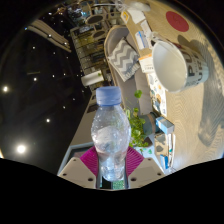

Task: Pour water

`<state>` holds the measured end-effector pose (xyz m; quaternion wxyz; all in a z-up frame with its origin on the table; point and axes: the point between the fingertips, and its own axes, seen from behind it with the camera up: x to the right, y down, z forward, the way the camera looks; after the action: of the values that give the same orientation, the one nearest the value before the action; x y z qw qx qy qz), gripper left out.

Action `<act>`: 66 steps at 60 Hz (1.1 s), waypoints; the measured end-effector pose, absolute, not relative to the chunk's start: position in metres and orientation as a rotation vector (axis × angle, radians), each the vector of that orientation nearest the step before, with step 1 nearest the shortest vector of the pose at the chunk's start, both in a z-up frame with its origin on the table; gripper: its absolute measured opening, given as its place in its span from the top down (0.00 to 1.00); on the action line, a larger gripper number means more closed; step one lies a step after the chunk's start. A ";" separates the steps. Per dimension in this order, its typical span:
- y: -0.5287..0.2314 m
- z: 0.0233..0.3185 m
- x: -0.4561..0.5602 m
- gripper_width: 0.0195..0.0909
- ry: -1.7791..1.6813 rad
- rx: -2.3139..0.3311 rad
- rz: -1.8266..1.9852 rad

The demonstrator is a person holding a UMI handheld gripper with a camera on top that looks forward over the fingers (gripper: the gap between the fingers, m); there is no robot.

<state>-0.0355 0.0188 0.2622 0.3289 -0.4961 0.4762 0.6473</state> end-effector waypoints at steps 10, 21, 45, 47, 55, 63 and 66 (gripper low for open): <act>0.026 0.226 -0.008 0.84 1.494 -1.113 1.849; 0.024 0.215 -0.009 0.85 1.512 -1.172 1.868; 0.020 0.343 0.032 0.84 0.672 -1.598 1.190; 0.022 0.354 0.048 0.84 0.597 -1.609 1.082; 0.023 0.378 0.115 0.84 0.370 -1.627 0.674; 0.025 0.347 0.190 0.84 0.236 -1.677 0.290; 0.021 0.318 0.217 0.84 0.203 -1.710 0.176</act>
<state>0.2170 0.0209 0.3182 0.6483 -0.7521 0.0895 0.0773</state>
